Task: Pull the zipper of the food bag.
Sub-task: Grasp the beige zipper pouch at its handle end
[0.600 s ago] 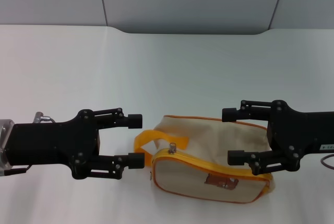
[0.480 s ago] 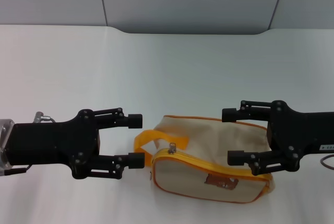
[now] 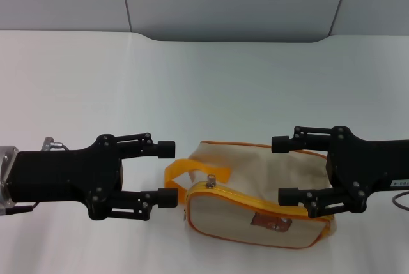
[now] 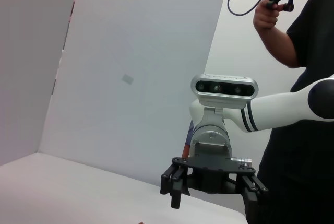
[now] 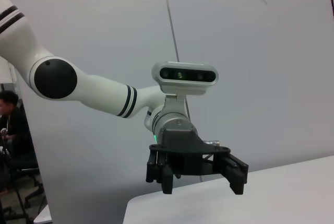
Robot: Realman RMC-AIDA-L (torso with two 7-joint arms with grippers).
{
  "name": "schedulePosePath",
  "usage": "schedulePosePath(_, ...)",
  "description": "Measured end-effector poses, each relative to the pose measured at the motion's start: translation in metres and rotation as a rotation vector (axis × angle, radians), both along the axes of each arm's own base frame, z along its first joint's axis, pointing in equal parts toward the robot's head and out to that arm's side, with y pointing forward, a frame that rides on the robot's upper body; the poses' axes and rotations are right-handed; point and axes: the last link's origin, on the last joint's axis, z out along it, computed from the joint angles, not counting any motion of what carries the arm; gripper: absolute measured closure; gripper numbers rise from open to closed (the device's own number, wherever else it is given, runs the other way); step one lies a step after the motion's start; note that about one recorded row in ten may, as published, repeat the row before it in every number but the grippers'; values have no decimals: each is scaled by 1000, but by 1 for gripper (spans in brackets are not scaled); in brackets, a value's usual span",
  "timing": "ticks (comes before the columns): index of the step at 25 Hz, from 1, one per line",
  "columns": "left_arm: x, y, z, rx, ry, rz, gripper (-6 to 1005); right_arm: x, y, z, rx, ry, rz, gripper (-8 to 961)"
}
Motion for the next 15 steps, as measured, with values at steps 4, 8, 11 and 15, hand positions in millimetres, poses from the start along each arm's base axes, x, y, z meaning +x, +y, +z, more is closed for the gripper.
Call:
schedulePosePath(4,-2,1,-4,1,18,10,237,1,1,0,6,-4,-6,134)
schedulePosePath(8,-13,1,-35,-8,150,67,248,5,3,-2,25,-20,-30,134)
schedulePosePath(11,-16,2,-51,-1,209,87,256,6,3,-2,27,-21,-34,133)
schedulePosePath(15,-21,9,-69,27,296,115,267,7,2,-2,25,-21,-37,136)
